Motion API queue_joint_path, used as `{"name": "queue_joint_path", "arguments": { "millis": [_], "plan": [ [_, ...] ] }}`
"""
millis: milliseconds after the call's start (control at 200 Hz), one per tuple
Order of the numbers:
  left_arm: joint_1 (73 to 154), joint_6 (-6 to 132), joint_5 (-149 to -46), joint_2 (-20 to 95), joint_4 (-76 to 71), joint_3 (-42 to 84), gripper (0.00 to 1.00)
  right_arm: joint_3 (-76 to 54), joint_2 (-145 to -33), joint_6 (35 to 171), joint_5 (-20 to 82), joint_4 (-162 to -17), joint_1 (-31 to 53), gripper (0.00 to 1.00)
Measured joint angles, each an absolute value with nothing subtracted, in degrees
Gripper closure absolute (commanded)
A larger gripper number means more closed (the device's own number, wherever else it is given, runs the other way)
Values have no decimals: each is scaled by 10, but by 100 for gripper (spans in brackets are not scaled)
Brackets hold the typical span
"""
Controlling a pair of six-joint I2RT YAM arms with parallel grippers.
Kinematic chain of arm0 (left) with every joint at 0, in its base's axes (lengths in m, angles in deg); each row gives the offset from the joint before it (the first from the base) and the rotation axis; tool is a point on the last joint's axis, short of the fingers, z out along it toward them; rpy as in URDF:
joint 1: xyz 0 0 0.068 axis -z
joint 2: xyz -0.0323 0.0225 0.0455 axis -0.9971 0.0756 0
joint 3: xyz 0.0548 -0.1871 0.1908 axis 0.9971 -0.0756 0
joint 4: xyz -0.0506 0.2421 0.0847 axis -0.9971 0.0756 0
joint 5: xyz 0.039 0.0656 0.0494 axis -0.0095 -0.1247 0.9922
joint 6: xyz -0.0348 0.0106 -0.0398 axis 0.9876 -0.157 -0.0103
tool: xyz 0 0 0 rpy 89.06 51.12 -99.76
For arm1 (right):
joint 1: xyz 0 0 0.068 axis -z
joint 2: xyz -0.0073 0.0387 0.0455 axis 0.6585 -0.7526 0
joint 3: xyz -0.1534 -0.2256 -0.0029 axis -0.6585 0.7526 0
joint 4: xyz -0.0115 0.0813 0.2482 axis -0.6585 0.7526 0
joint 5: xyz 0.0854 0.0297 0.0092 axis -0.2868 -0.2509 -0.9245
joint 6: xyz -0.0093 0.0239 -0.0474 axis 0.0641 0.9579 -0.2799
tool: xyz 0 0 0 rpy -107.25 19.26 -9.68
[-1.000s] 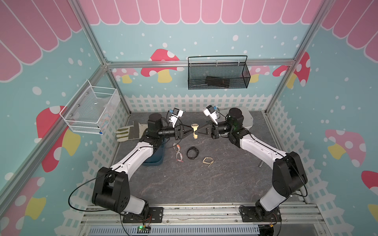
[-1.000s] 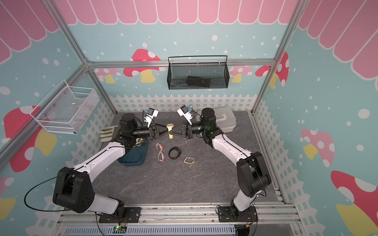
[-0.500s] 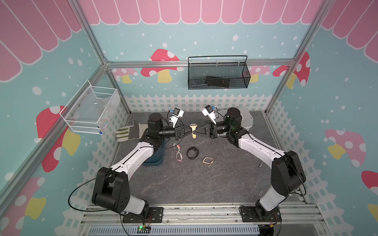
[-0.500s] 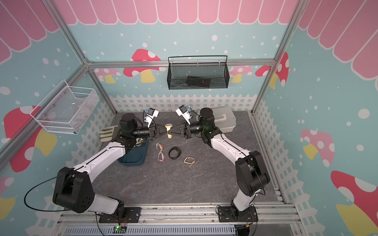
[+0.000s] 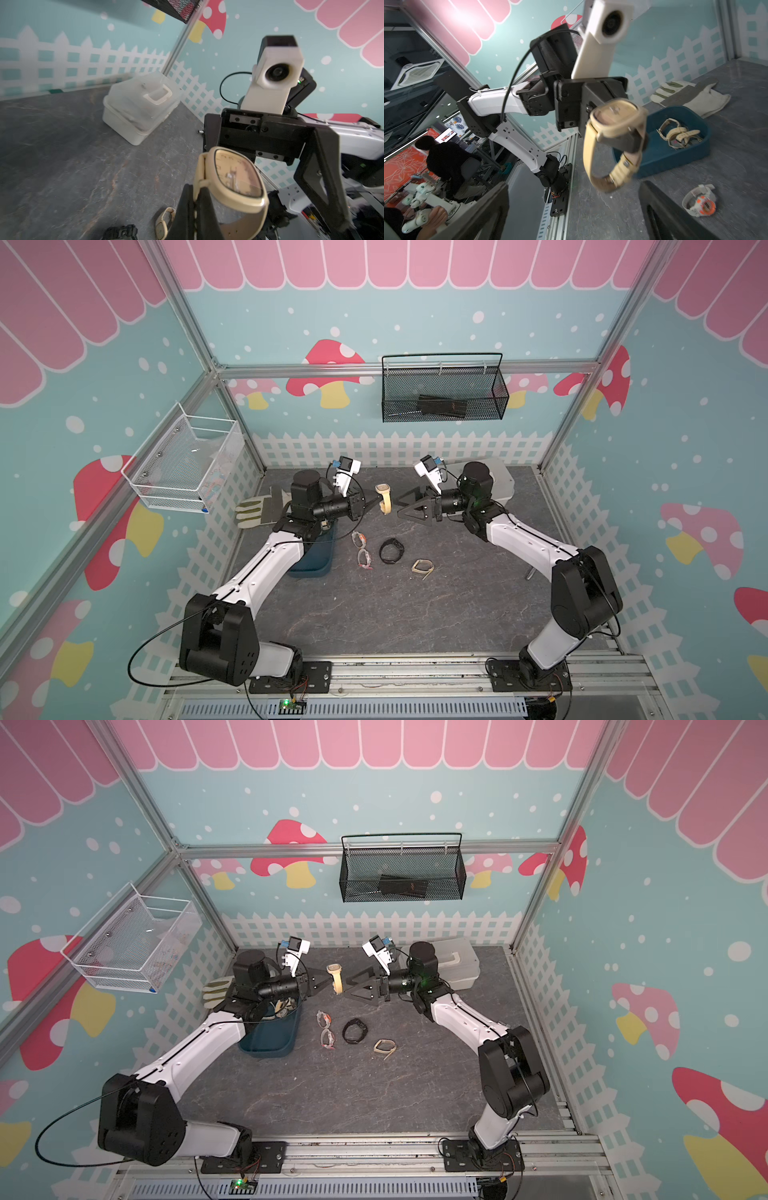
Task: Put the watch into the storage box
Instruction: Place the watch in the storage box.
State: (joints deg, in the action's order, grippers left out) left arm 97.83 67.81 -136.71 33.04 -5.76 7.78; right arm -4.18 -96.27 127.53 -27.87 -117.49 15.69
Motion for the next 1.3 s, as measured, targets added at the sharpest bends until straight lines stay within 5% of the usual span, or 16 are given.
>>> {"name": "queue_joint_path", "arguments": {
  "millis": [295, 555, 1001, 1301],
  "plan": [
    [886, 655, -1077, 374, 206, 196, 100, -72, -921, 1027, -48, -816, 175, 1],
    [829, 658, -874, 456, 384, 235, 100, -75, -945, 943, 107, -647, 174, 2],
    [779, 662, -822, 595, 431, 268, 100, -113, -1005, 900, 172, -571, 154, 4],
    [779, 662, -825, 638, 431, 274, 100, -128, -1033, 857, 248, -522, 126, 15]
  ]
}}
